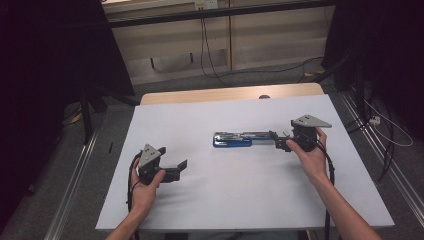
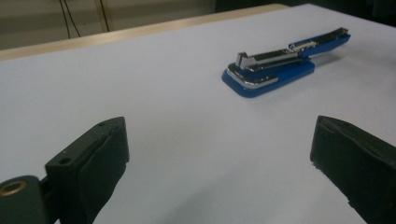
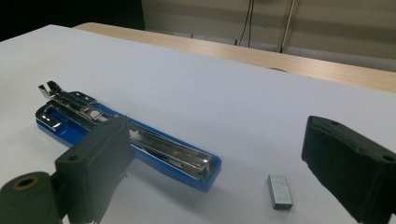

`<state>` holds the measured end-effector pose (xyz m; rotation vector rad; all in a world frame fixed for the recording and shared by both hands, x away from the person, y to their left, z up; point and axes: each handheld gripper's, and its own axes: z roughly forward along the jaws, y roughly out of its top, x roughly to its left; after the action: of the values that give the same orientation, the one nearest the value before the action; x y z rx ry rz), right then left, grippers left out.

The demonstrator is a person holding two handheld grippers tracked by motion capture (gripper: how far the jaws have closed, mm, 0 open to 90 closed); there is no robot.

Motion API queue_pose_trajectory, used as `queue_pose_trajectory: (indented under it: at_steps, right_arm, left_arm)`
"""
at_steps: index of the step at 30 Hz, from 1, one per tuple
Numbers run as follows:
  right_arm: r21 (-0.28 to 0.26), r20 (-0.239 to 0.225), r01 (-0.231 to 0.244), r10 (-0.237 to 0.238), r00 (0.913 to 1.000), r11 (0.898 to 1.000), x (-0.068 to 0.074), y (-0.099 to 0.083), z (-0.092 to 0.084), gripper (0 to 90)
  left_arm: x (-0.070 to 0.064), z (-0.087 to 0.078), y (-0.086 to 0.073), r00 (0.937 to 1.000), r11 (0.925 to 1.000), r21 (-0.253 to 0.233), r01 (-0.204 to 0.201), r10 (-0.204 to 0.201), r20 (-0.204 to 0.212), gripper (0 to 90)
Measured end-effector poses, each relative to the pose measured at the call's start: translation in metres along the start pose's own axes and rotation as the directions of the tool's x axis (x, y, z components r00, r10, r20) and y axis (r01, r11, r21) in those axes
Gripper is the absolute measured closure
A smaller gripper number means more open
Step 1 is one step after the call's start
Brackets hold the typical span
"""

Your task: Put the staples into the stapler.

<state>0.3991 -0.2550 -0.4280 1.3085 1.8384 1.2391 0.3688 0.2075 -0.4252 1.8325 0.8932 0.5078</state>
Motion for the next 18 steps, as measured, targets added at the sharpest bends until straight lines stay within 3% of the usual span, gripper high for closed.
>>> queue_pose_trajectory:
  at_steps: [6,9,11,14,18]
  right_arm:
    - [0.039,-0.023,-0.010,0.011,0.9997,0.999,-0.001,-0.001,-0.002,8.1]
    - [0.069,-0.039,-0.019,0.022,0.9990,0.997,-0.003,-0.001,-0.004,9.5]
    - [0.082,-0.033,-0.010,0.012,0.9994,0.997,-0.005,-0.001,-0.005,9.5]
    - [0.090,-0.024,-0.023,0.025,0.9994,0.996,-0.009,0.000,-0.009,9.4]
    - [0.092,0.020,-0.030,0.029,0.9994,0.995,-0.016,0.002,-0.014,8.5]
  left_arm:
    - [-0.004,-0.014,-0.005,0.9999,0.9999,0.006,-0.011,0.010,0.006,4.7]
    - [-0.004,-0.020,-0.007,0.9995,0.9995,-0.003,0.033,-0.033,0.003,4.7]
    - [-0.006,-0.023,-0.008,0.9990,0.9991,-0.002,0.043,-0.043,-0.015,3.9]
    - [-0.009,-0.026,-0.008,0.9999,0.9999,-0.002,0.012,-0.012,0.000,3.8]
    - [-0.009,-0.032,-0.011,0.9999,0.9999,-0.007,0.008,-0.008,0.011,3.9]
